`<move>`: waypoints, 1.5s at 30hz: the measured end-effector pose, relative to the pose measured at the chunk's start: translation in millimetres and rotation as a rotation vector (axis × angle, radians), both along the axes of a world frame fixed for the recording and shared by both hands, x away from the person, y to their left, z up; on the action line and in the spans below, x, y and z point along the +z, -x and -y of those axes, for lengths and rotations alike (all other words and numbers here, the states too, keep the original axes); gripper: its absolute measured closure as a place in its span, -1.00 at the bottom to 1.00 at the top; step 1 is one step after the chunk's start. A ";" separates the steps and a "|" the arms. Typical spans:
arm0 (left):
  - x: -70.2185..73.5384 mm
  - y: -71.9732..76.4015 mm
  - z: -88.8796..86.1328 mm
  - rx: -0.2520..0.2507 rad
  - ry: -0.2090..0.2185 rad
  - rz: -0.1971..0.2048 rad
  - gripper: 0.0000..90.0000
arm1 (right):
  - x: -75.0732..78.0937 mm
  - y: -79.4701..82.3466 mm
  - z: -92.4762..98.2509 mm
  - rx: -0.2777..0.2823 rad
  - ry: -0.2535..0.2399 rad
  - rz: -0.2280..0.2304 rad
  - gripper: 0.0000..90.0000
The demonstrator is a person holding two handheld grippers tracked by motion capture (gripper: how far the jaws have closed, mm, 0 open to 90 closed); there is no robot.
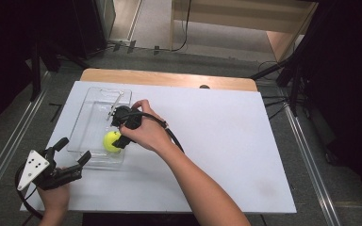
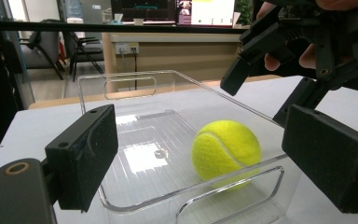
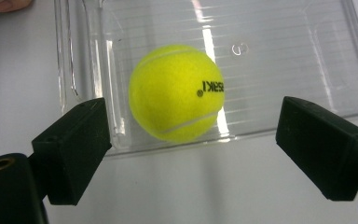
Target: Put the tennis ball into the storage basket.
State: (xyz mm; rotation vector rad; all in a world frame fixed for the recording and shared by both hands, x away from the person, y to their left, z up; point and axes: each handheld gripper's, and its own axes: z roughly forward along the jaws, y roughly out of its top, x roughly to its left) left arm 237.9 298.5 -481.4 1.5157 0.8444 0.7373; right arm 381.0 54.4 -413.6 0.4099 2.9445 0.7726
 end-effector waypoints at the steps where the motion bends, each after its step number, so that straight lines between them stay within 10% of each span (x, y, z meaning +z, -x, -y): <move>1: 0.1 0.1 0.0 0.001 -0.002 -0.001 -0.75 | 0.1 -0.3 2.4 0.006 0.001 -0.003 -0.84; 45: 0.1 -0.5 0.2 0.004 -0.011 -0.005 -0.75 | -0.5 12.2 95.3 -0.151 -0.101 0.008 -1.00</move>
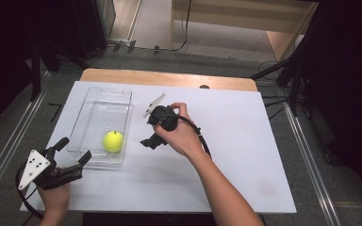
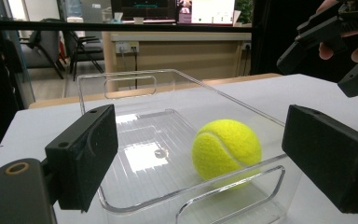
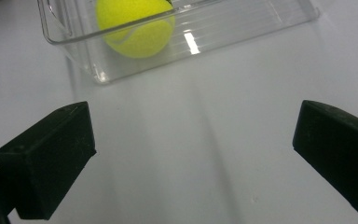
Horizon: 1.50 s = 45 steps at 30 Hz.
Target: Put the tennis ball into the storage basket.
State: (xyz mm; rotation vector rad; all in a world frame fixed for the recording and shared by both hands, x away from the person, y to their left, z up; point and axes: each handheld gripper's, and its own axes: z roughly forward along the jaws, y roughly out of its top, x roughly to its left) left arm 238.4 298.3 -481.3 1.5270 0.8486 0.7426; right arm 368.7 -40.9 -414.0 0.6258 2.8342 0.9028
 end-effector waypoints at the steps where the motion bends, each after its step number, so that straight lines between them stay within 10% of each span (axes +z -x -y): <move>1: 0.0 0.0 0.1 0.000 0.002 0.000 -0.75 | -0.4 0.2 2.4 0.000 0.004 0.003 -1.00; 45: -0.2 -0.2 1.3 -0.002 -0.010 0.002 -0.75 | -24.2 28.3 79.2 -0.154 -0.057 0.006 -1.00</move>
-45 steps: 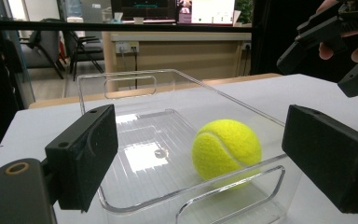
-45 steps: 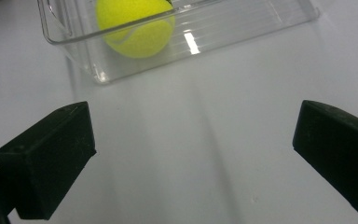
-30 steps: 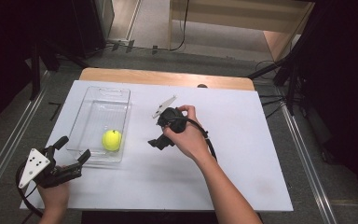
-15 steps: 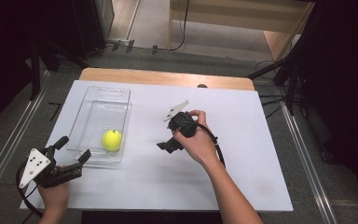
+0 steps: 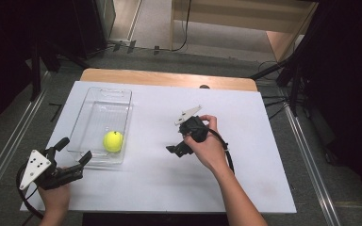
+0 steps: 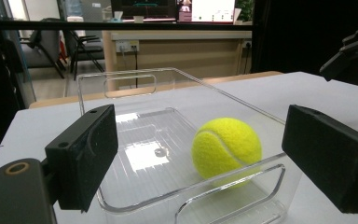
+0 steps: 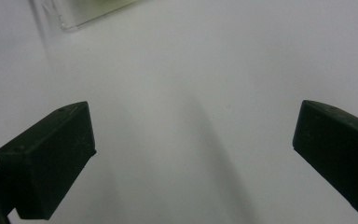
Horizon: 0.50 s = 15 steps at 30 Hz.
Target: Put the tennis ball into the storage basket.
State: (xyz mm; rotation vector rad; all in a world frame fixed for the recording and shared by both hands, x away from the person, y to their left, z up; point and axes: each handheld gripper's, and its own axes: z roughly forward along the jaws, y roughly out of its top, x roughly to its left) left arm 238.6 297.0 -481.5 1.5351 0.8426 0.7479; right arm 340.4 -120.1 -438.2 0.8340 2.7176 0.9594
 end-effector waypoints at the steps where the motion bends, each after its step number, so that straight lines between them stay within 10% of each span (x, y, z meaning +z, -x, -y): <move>1: 0.0 0.0 0.0 0.000 0.000 0.000 -0.75 | -0.4 0.7 1.5 -0.005 -0.004 0.001 -1.00; 15: 0.0 0.3 0.3 0.004 -0.002 -0.003 -0.75 | -10.1 12.5 27.3 -0.053 -0.055 0.021 -1.00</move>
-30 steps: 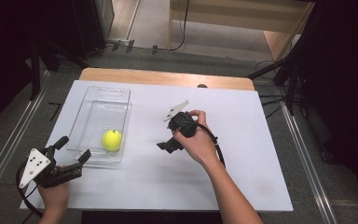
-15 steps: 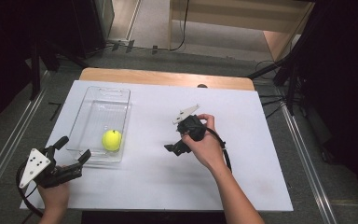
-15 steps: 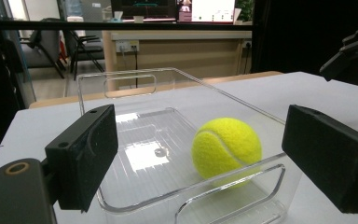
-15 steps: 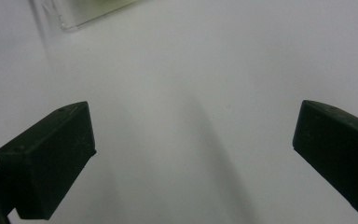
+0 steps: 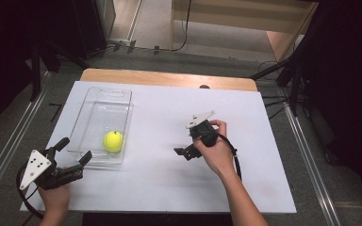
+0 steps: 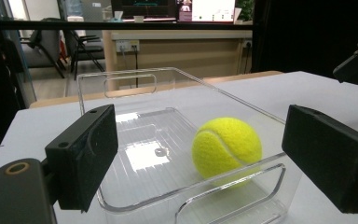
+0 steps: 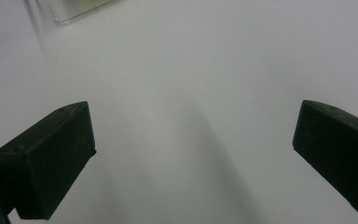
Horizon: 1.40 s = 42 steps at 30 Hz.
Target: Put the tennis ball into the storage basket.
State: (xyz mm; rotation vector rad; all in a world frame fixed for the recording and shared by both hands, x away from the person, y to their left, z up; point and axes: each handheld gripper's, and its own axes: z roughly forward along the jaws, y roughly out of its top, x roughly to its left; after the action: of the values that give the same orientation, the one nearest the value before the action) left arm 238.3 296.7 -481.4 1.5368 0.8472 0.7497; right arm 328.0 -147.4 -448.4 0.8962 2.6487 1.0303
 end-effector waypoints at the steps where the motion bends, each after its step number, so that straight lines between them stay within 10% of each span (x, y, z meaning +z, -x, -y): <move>1: 0.0 0.0 0.1 0.000 0.000 0.000 -0.75 | -0.9 1.1 2.3 -0.002 -0.003 -0.001 -1.00; 42: -0.1 0.7 0.0 0.003 -0.005 -0.002 -0.75 | -29.2 45.6 101.4 -0.190 -0.146 0.092 -1.00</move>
State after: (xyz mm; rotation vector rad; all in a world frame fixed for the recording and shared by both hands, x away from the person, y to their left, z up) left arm 237.6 296.8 -481.5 1.5409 0.8493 0.7530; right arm 282.3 -248.8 -477.6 1.0781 2.3849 1.1967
